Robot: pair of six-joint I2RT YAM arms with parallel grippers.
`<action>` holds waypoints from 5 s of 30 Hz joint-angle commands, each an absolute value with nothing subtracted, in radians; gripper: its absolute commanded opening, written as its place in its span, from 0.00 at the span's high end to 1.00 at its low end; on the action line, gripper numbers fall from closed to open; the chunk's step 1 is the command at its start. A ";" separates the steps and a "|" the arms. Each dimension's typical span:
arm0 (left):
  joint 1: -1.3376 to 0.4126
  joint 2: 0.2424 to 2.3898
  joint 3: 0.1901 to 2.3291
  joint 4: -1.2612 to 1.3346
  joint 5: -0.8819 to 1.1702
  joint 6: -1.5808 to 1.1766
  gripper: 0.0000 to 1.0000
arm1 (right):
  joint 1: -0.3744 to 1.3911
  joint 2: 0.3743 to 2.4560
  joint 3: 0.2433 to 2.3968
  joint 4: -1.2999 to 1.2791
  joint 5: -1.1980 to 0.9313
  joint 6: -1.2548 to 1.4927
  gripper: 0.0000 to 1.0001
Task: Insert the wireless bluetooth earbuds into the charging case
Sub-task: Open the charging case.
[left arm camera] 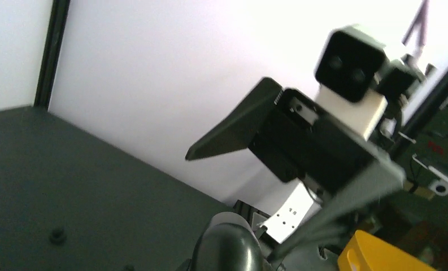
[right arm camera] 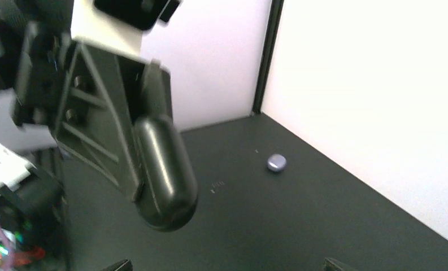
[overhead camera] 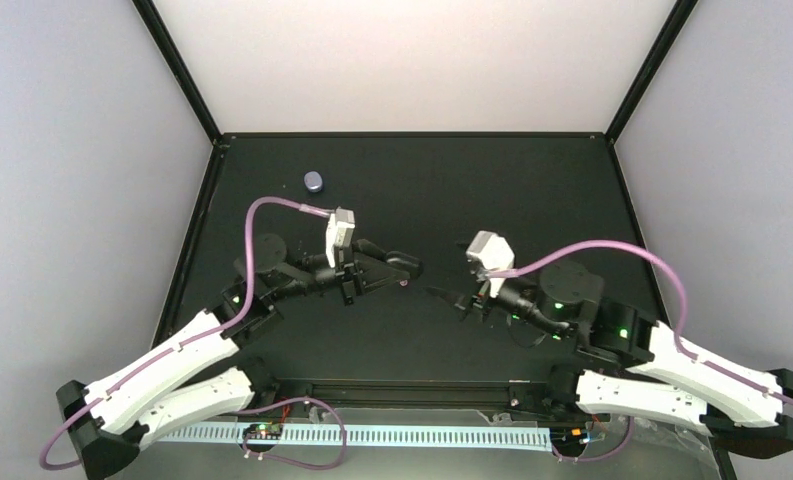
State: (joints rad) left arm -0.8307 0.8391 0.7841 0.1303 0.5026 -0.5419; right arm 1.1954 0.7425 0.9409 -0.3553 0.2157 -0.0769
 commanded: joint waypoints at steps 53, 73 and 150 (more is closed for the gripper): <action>-0.830 0.692 0.695 0.239 0.717 -0.290 0.98 | 1.195 0.825 1.062 -0.249 0.183 0.152 0.14; -0.828 0.684 0.664 0.268 0.687 -0.346 0.99 | 1.194 0.870 1.072 -0.281 0.169 0.156 0.21; -0.828 0.778 0.675 0.281 0.747 -0.345 0.53 | 1.196 0.891 1.124 -0.364 -0.022 -0.062 0.99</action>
